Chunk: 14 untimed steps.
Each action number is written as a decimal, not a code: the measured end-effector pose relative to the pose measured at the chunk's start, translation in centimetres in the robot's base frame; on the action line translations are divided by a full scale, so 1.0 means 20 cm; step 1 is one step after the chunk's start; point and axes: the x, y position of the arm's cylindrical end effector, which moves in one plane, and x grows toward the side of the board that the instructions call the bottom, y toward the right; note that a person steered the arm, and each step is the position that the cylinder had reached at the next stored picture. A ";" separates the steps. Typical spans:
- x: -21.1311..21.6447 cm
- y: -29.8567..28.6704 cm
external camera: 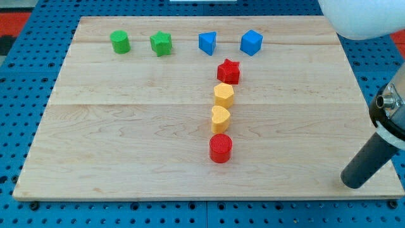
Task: Move the blue cube diagonal top left to the yellow hexagon
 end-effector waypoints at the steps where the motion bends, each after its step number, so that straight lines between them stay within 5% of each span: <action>1: 0.00 0.01; 2: -0.14 -0.02; 6: -1.48 -0.14; 7: -1.66 -0.25; 9: -1.60 -0.80; 14: -1.28 -1.32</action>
